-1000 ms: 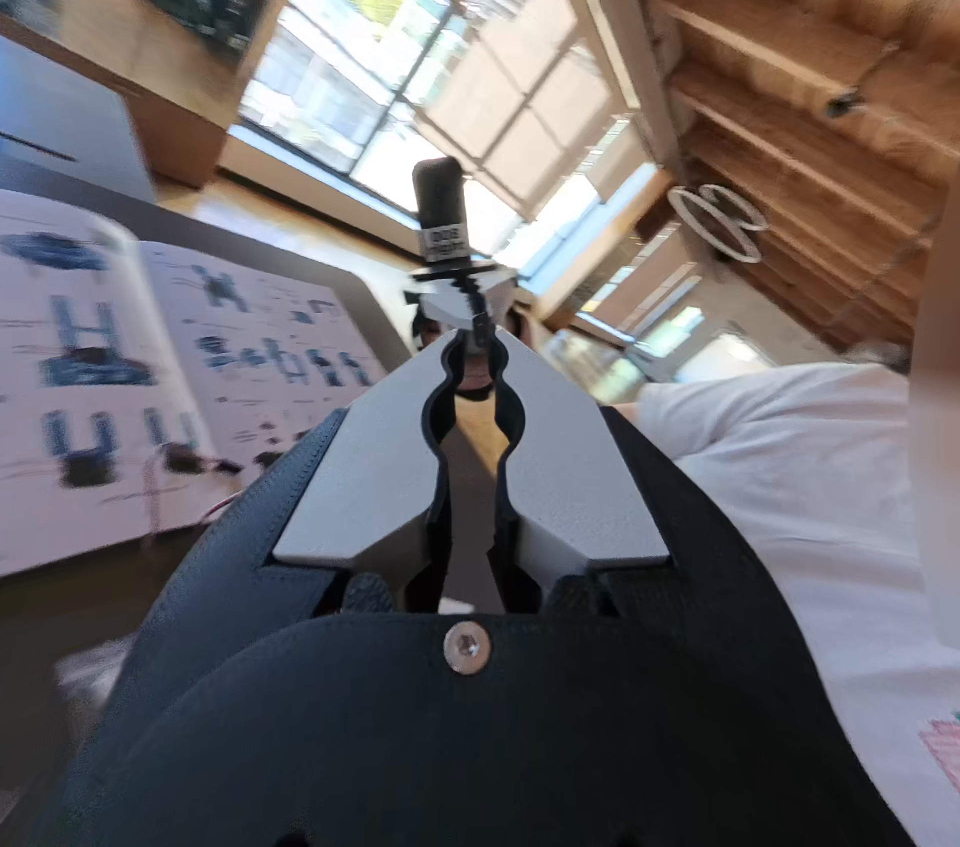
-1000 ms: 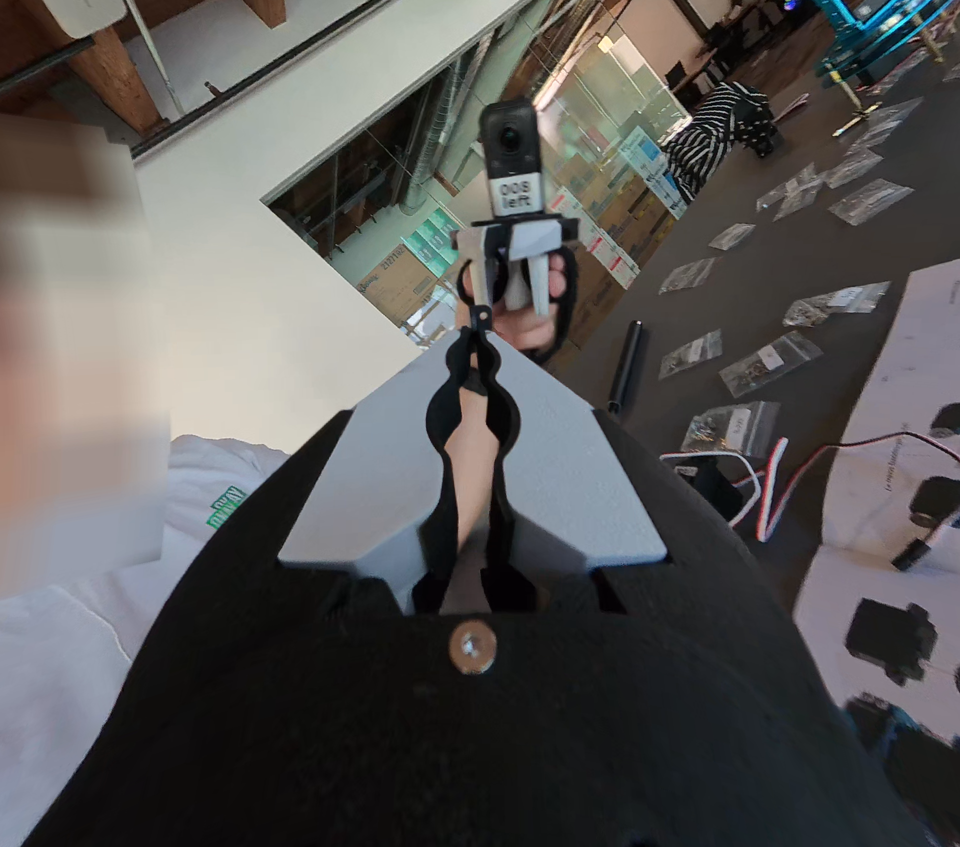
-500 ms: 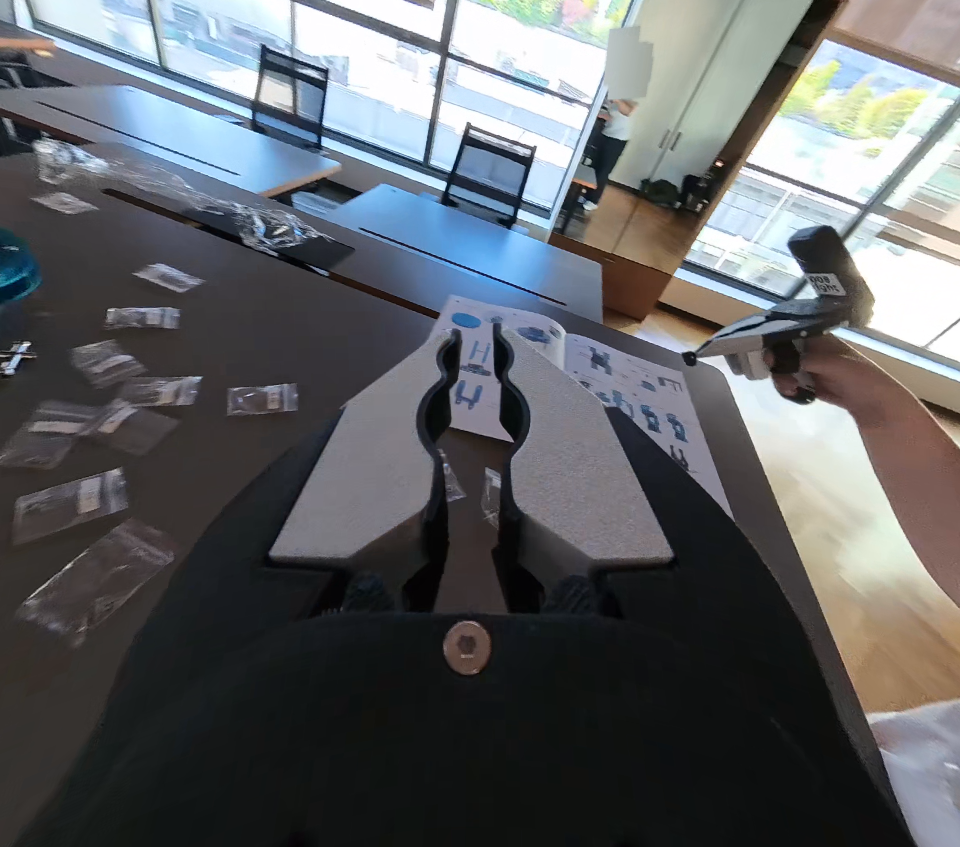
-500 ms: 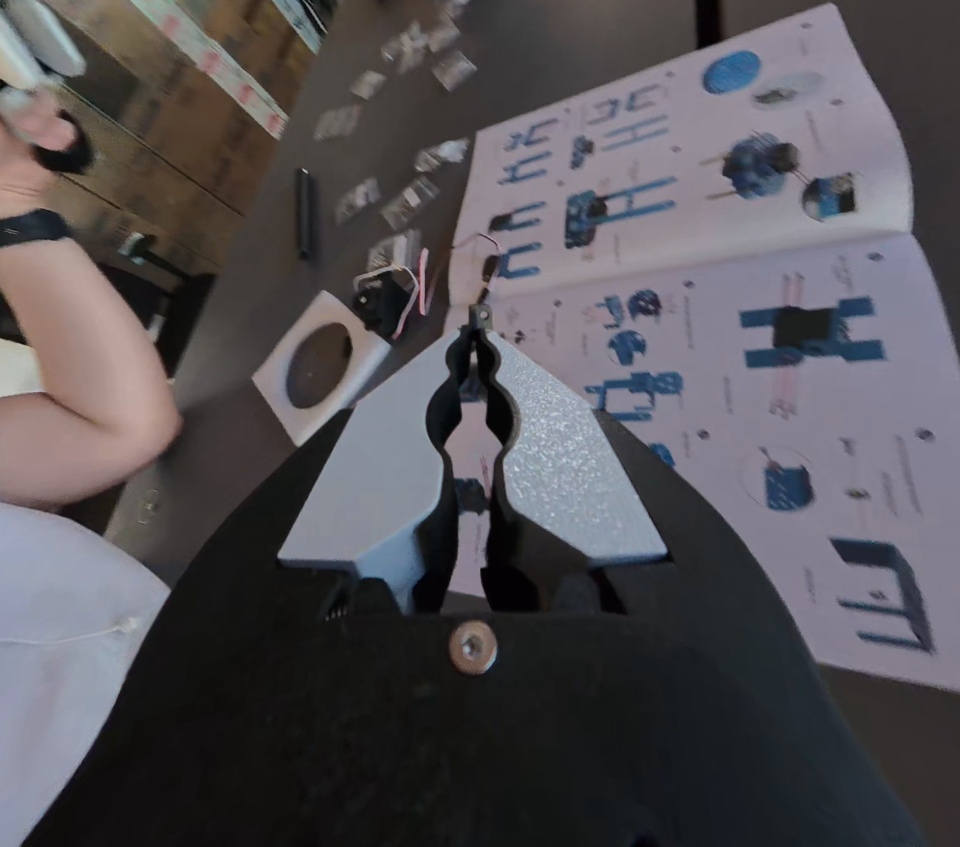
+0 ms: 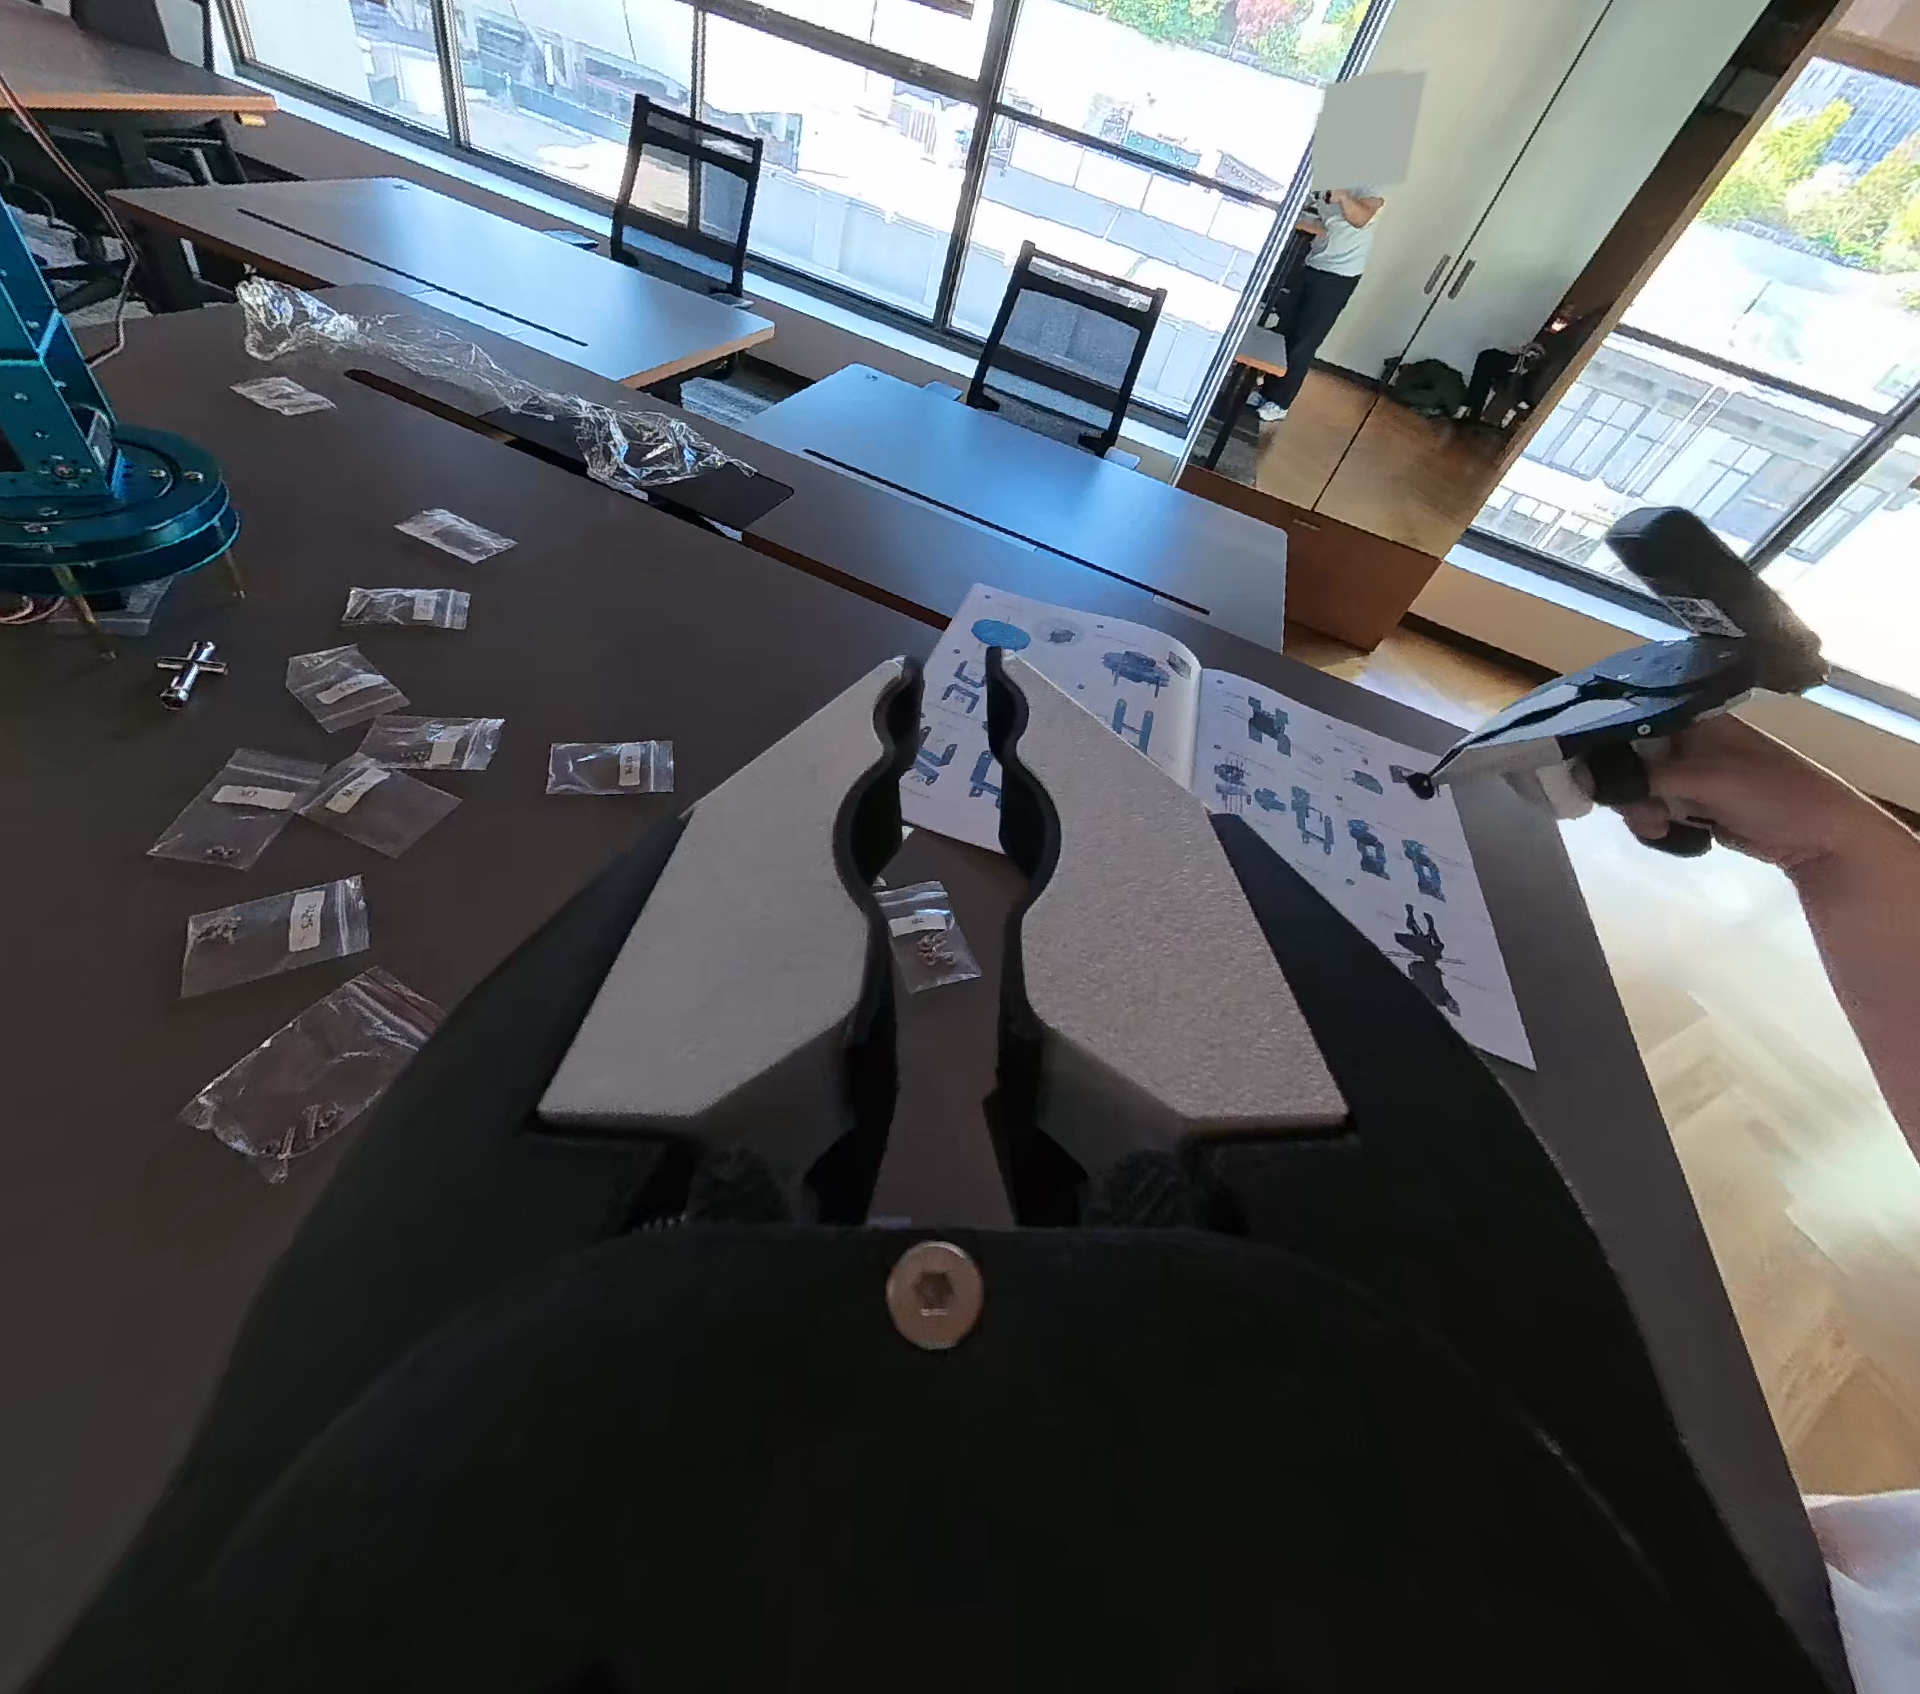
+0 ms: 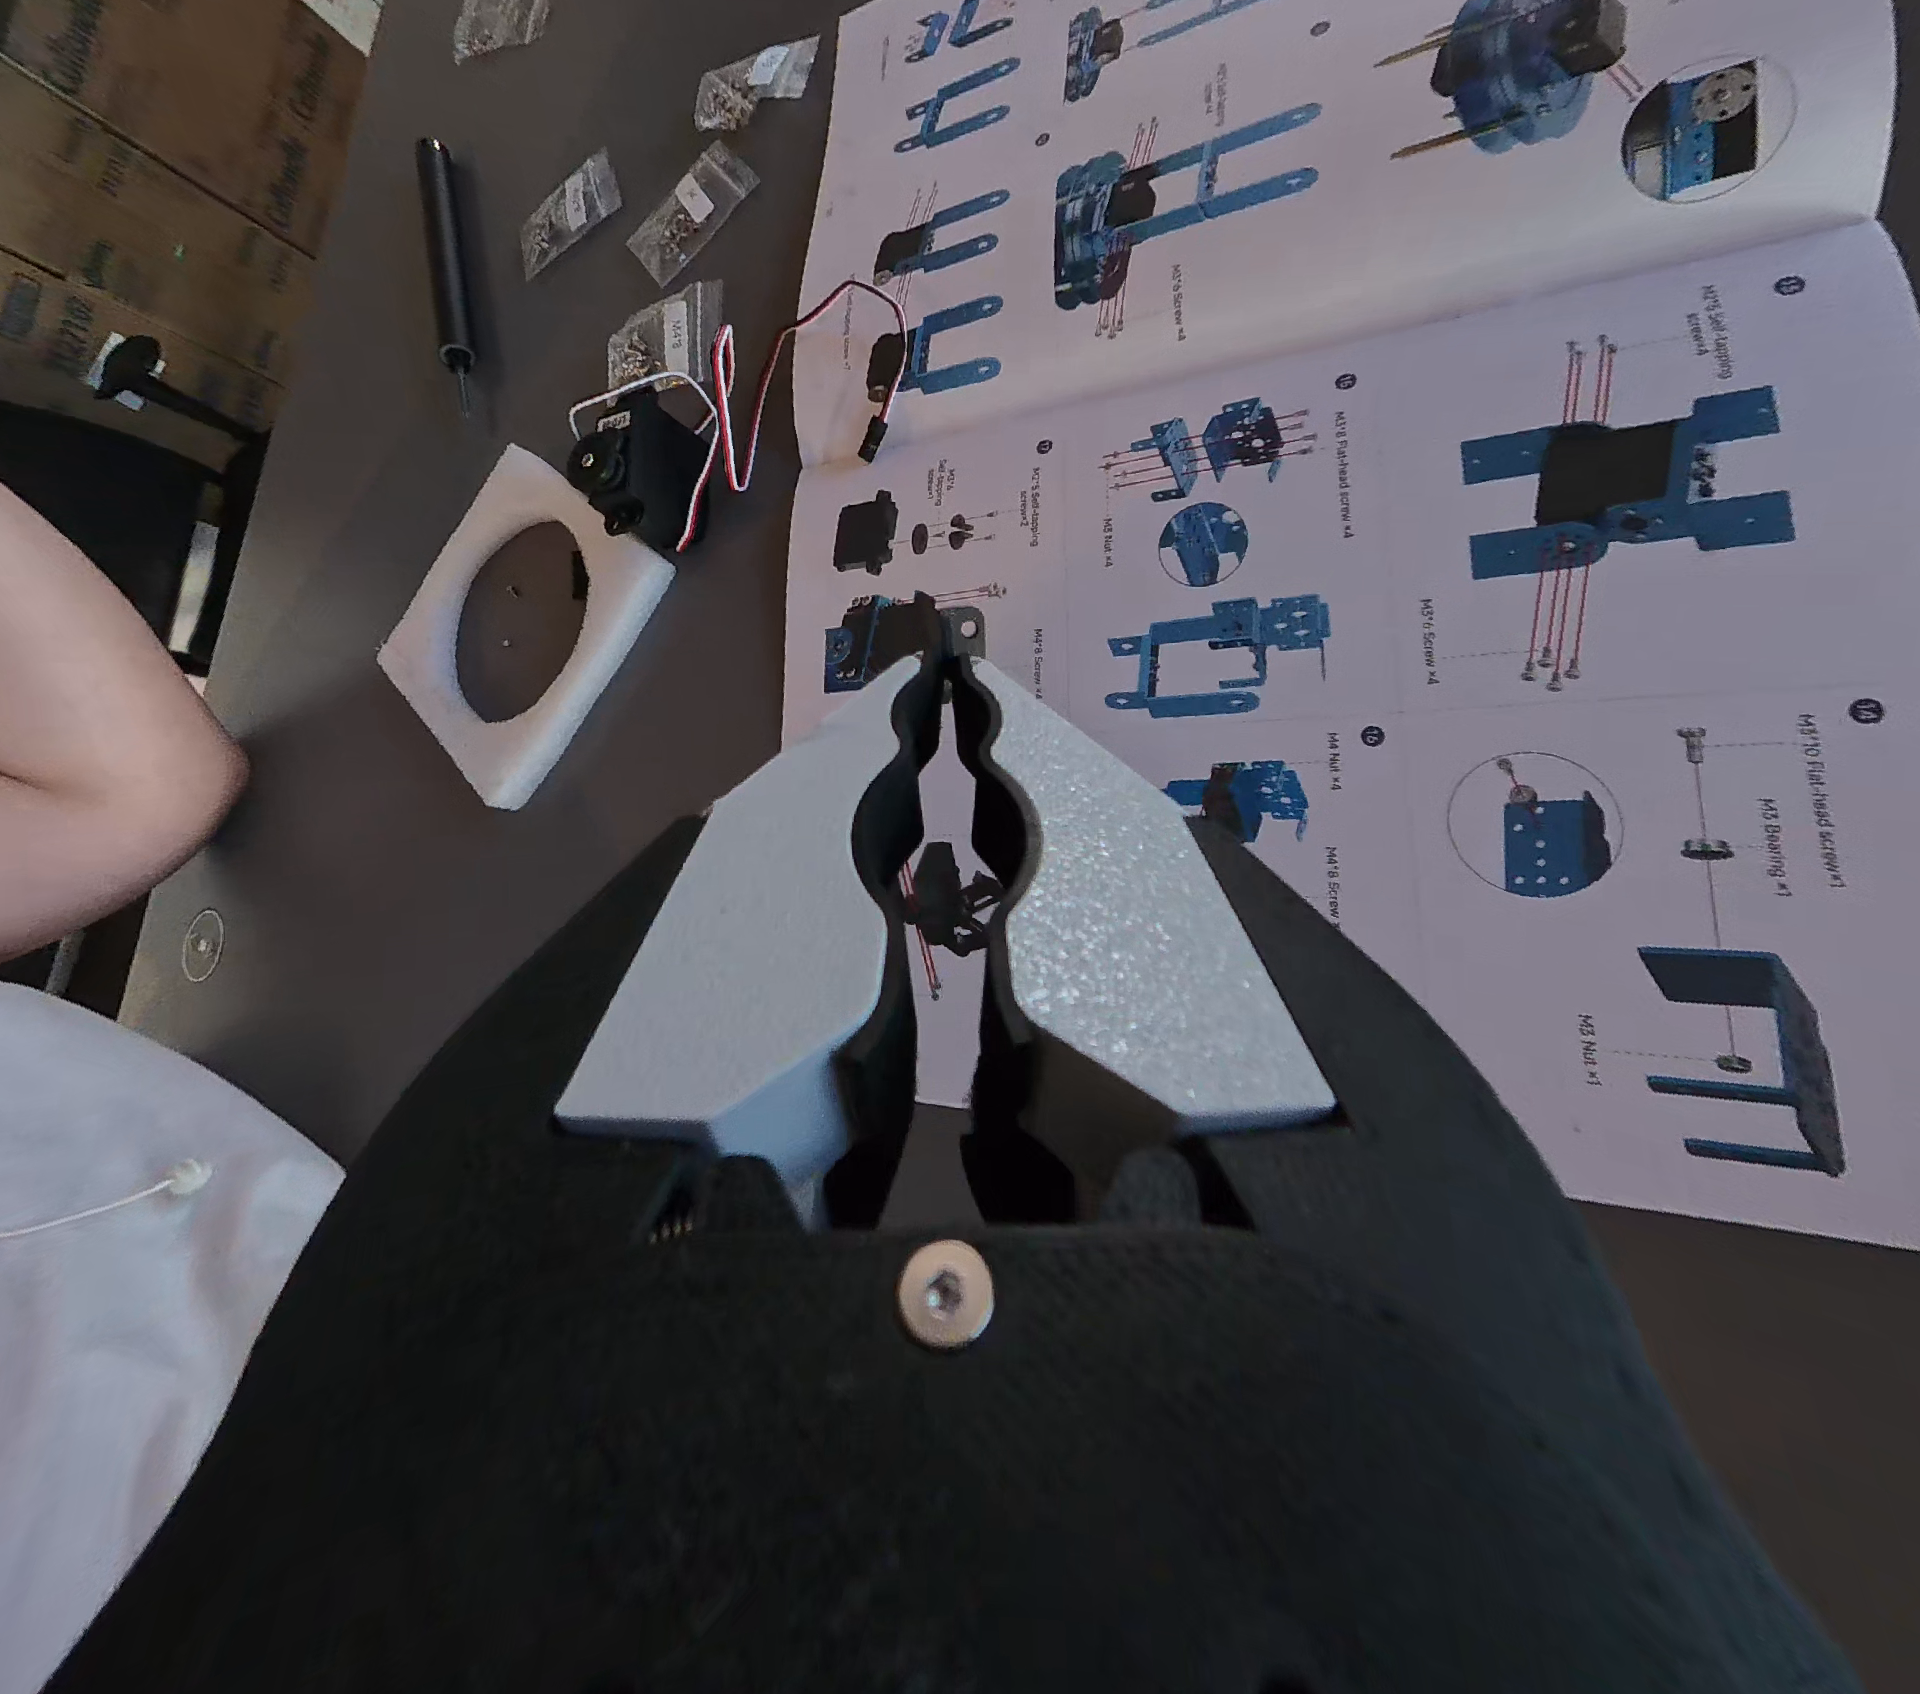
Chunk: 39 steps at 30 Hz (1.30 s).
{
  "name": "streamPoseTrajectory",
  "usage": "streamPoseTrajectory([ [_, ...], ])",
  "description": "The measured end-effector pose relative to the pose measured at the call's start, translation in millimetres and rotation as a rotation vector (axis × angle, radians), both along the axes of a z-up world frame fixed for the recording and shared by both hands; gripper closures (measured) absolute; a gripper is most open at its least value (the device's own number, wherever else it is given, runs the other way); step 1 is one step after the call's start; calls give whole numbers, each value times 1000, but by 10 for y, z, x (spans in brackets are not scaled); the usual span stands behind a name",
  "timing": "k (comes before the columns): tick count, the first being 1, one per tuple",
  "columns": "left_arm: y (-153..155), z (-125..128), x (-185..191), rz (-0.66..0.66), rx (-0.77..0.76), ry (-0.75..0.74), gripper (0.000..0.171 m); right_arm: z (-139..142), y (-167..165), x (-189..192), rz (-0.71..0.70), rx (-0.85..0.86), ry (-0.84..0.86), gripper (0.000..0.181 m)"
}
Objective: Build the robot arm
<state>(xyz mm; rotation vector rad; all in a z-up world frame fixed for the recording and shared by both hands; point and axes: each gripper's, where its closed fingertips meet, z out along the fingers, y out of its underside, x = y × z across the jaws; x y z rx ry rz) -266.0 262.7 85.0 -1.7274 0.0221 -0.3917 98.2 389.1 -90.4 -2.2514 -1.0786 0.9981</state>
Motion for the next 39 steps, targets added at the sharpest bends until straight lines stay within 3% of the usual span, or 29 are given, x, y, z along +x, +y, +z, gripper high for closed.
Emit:
streamPoseTrajectory([
  [11,-35,-123,-140,63,-66,38,160,-144,20,-4,2,-24,-28,180],
  [27,-78,-541,-423,177,-275,87,155,-165,96,12,-14,-5,-73,180],
  [33,-163,-623,-550,223,-316,94,153,38,-41,-302,48,8,-96,179],
  [39,-218,-647,-636,252,-325,79,154,188,-389,-980,185,-40,-152,179],
])
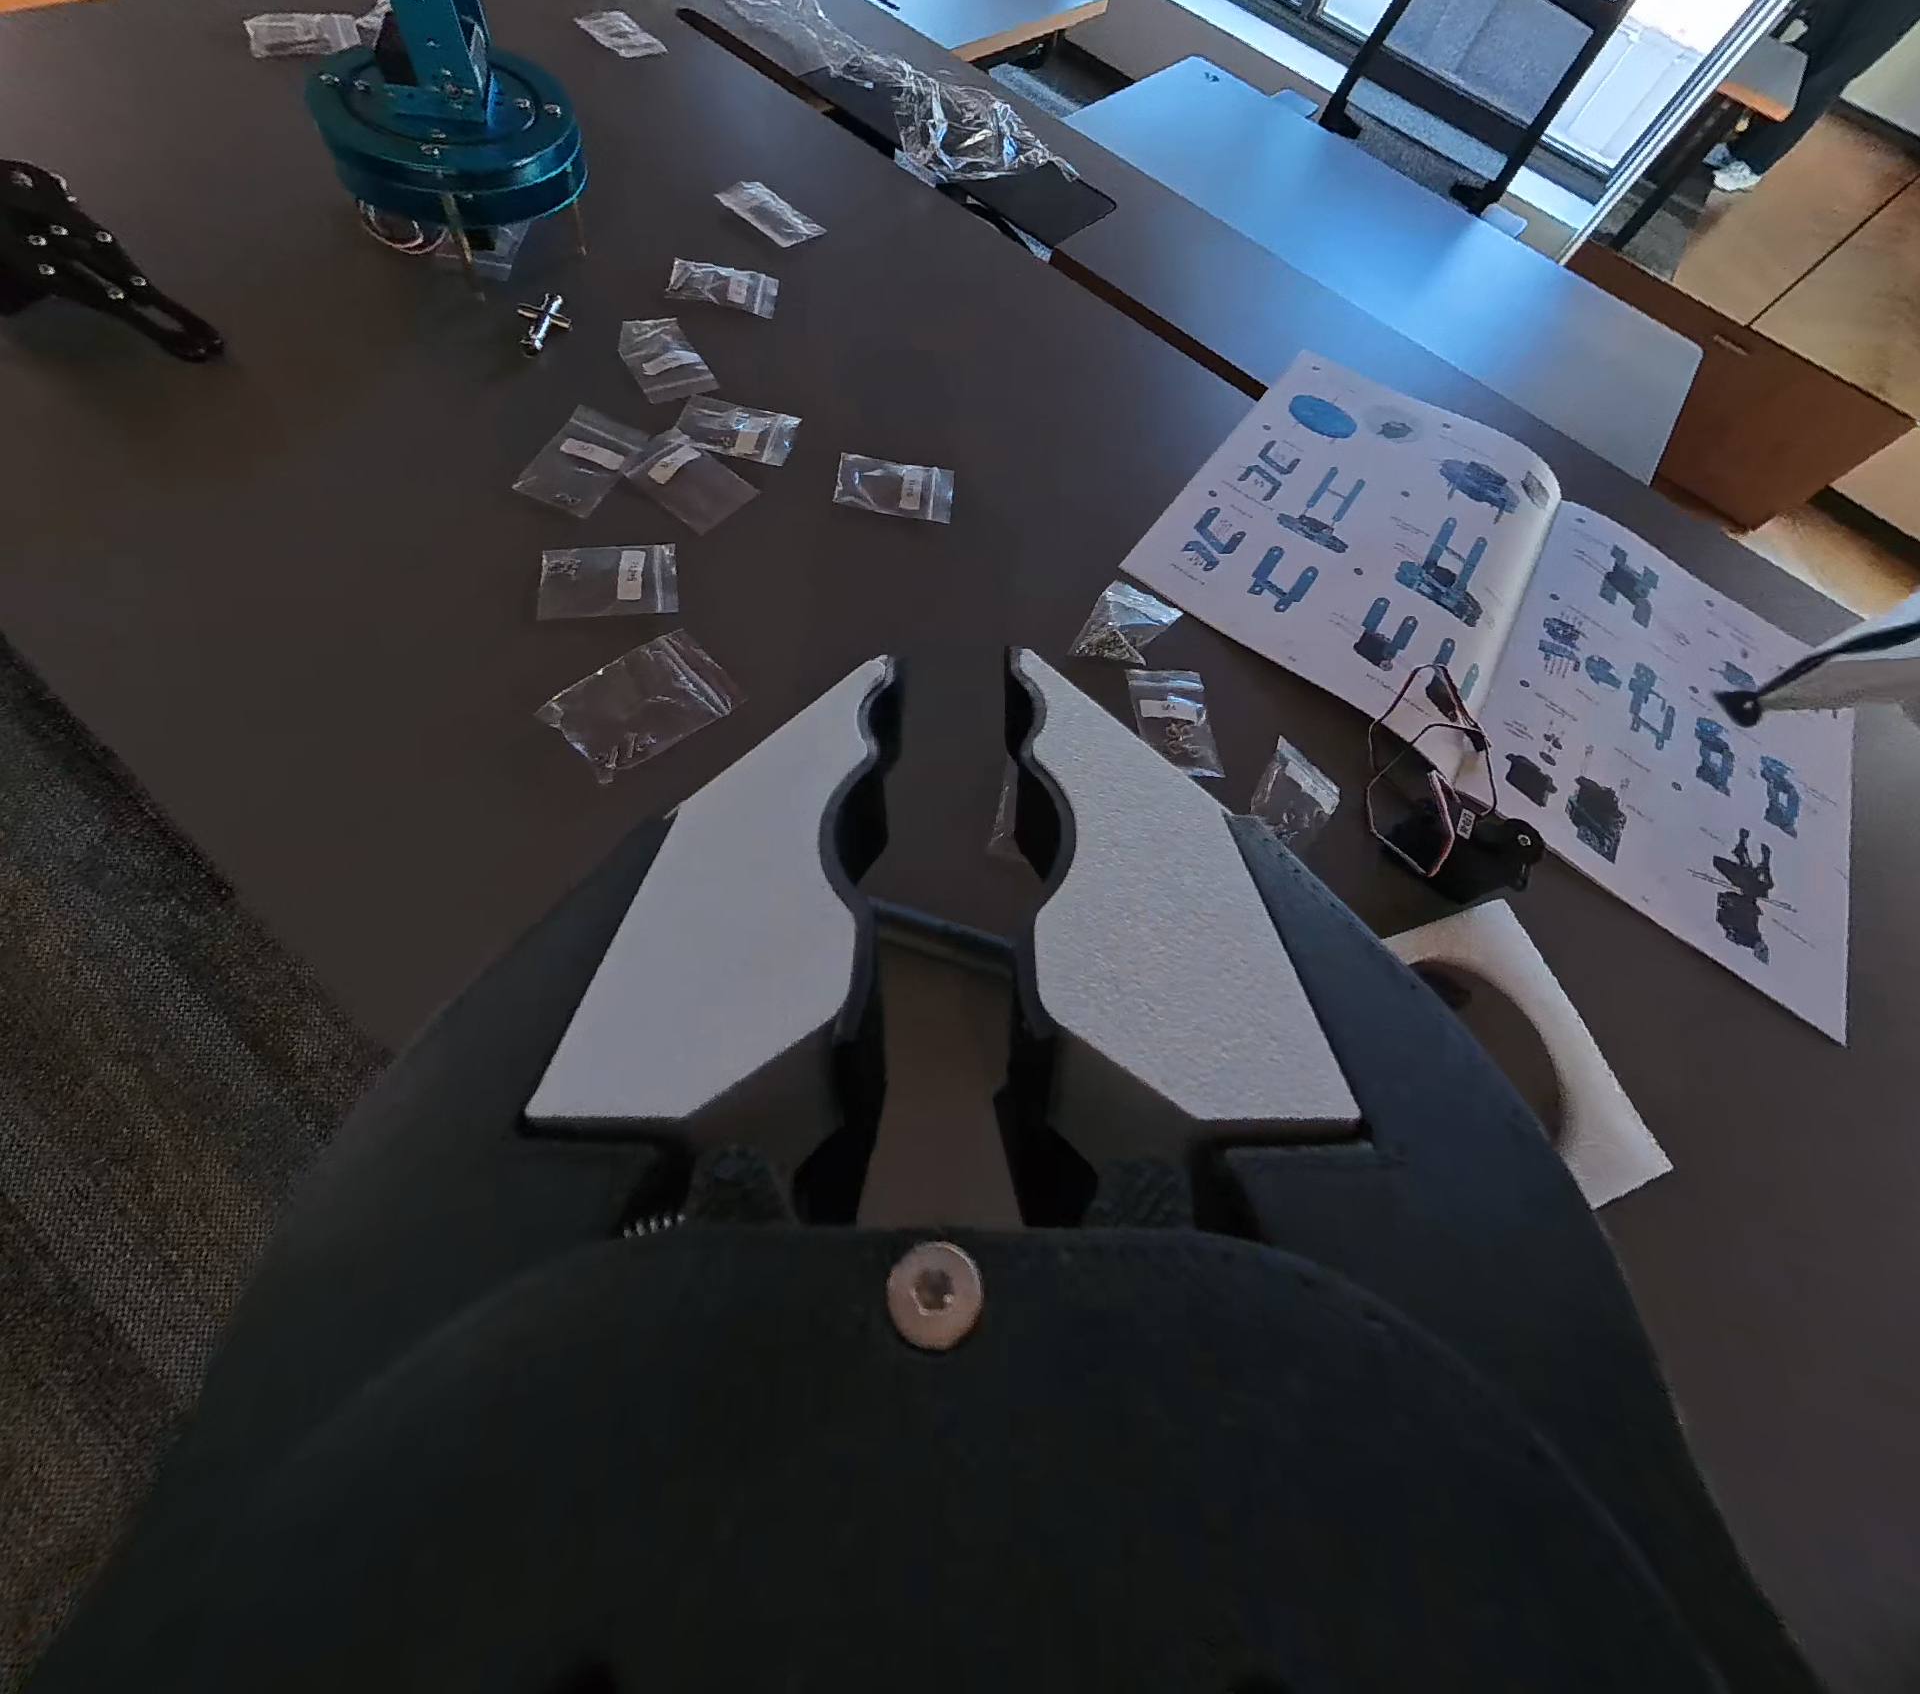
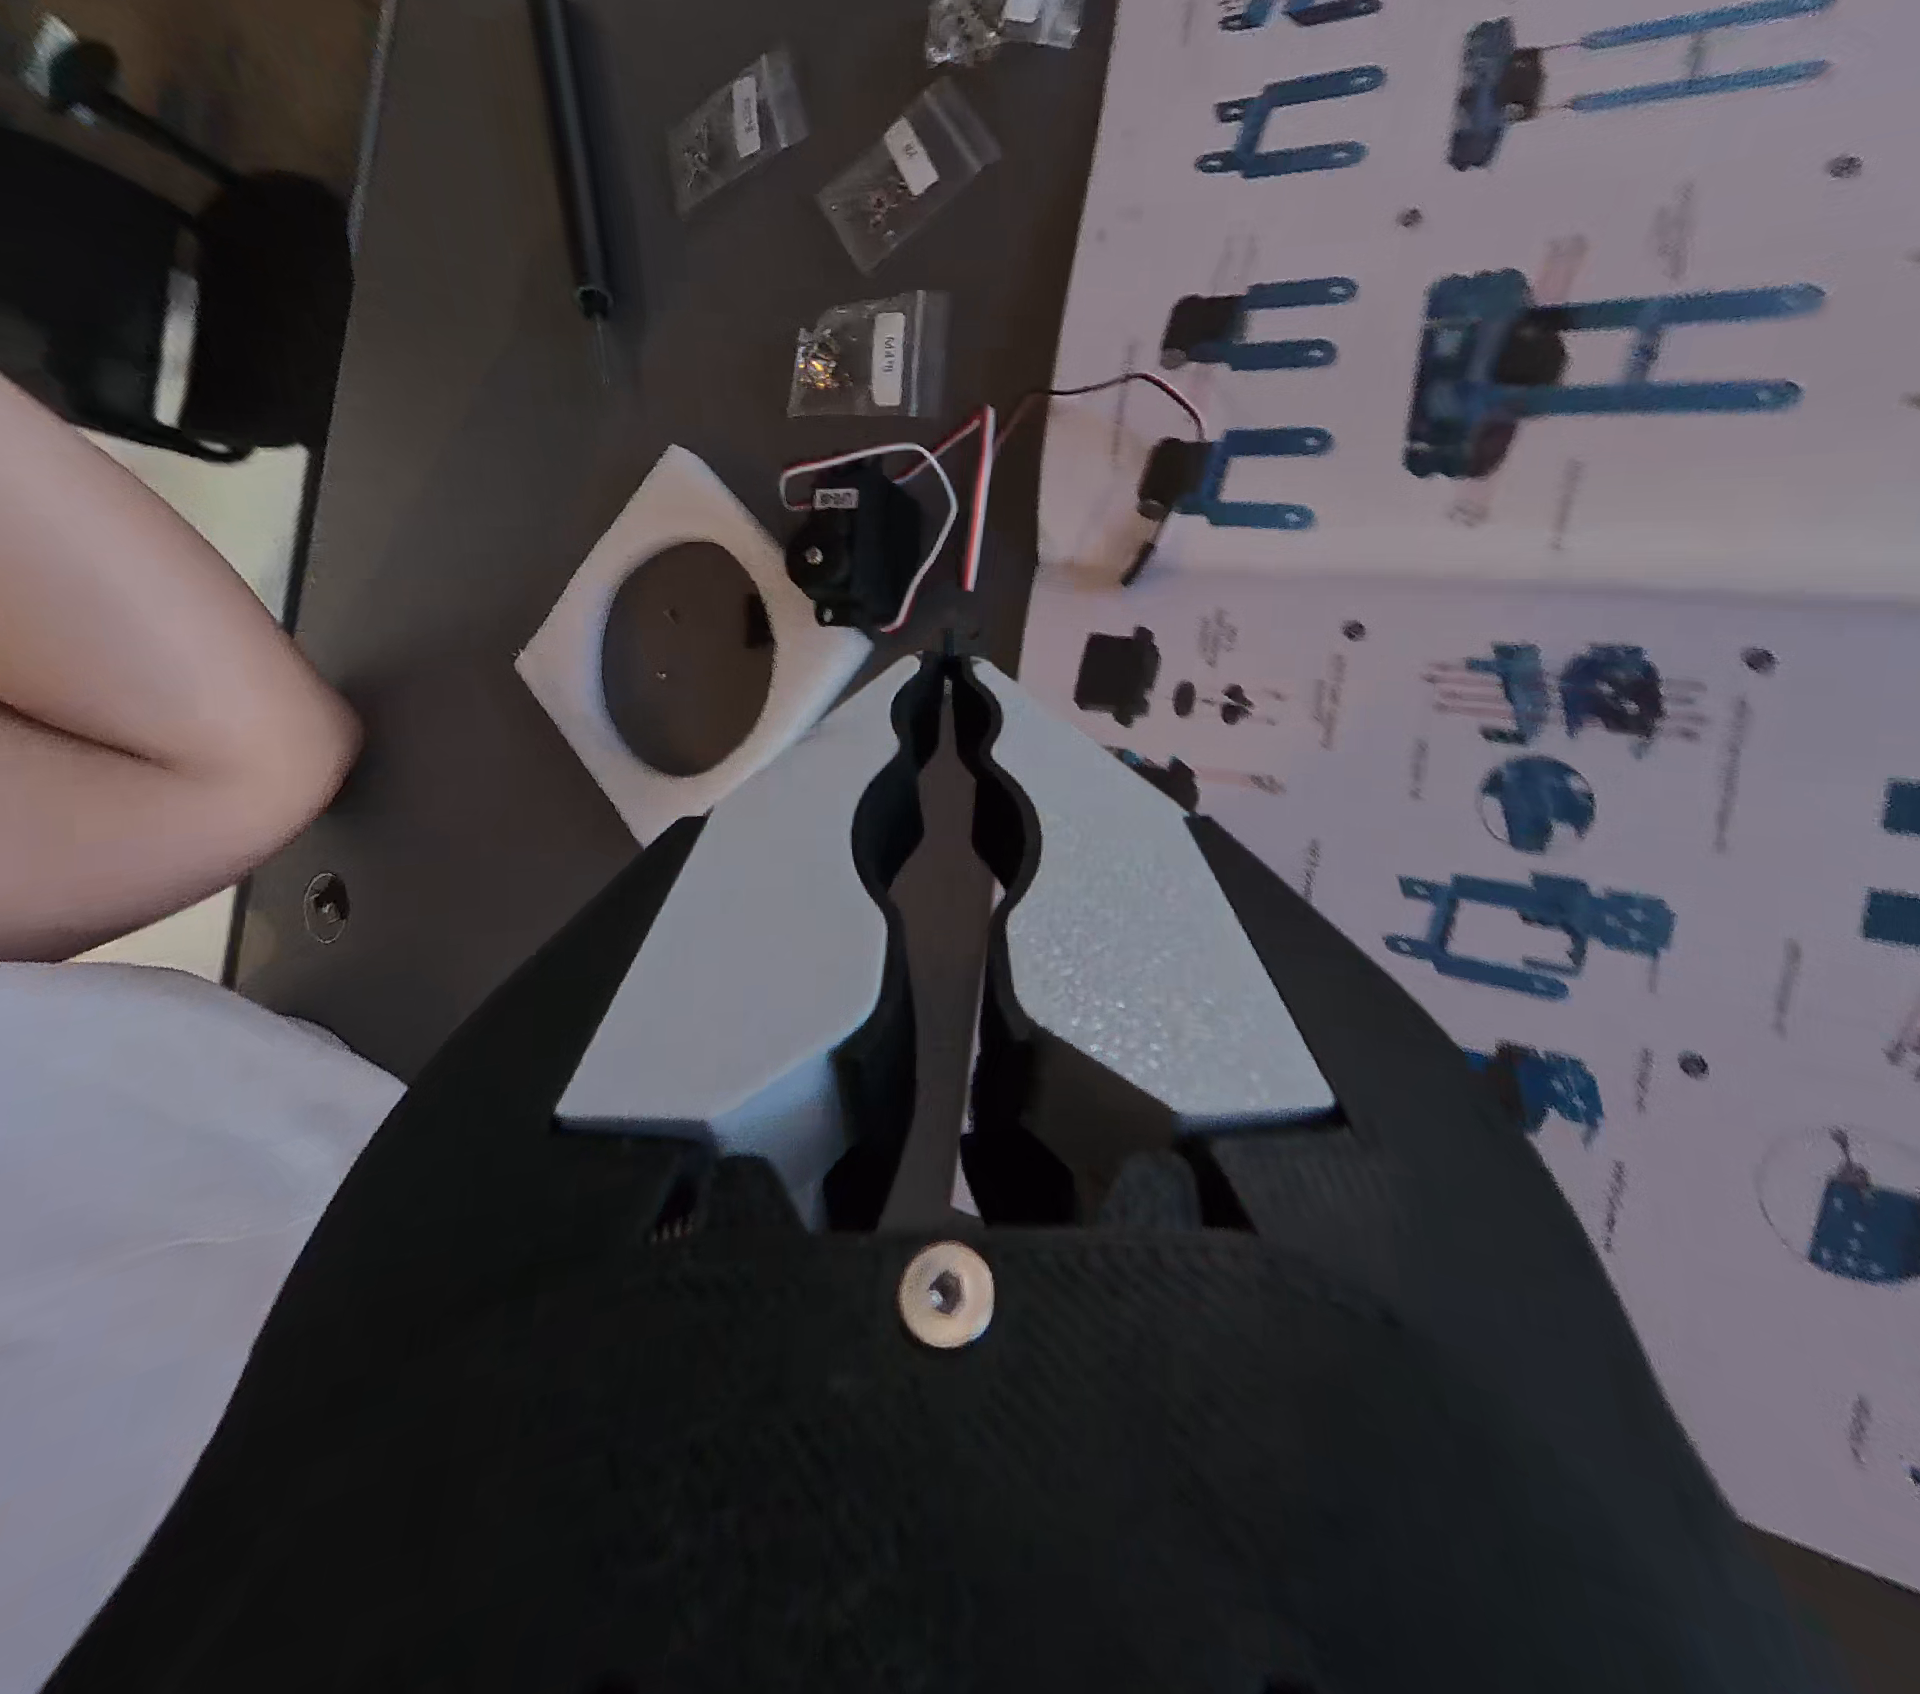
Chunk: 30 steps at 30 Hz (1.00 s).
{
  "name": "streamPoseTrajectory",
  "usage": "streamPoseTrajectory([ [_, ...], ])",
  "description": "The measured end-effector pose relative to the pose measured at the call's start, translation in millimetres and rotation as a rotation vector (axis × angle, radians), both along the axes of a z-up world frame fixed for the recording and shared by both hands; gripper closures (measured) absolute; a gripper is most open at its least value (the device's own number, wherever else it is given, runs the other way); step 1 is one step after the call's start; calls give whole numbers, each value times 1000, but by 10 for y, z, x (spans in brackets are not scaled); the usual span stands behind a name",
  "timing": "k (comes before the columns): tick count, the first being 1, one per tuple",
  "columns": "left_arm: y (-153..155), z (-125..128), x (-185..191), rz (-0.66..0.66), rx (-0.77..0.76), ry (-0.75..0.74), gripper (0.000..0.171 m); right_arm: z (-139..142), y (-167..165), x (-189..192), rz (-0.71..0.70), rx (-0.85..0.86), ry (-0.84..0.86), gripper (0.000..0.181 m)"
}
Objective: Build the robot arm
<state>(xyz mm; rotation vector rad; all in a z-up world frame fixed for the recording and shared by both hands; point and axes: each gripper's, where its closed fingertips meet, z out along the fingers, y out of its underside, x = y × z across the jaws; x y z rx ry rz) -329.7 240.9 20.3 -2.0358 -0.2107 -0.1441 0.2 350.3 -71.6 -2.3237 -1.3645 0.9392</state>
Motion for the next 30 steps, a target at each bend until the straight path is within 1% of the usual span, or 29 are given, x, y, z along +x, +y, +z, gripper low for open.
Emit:
streamPoseTrajectory([
  [3,-30,0,-21,4,0,2,154,-87,-84,-240,23,1,-78,179],
  [6,-59,24,-36,6,16,-6,155,-210,-205,-389,44,-8,-159,179],
  [10,-87,52,-58,5,38,-19,155,-337,-342,-508,84,13,-251,179],
  [13,-104,48,-78,7,44,-30,155,-414,-369,-513,89,27,-318,179],
  [30,-146,39,-137,18,61,-72,156,-495,-424,-589,89,27,-371,179],
])
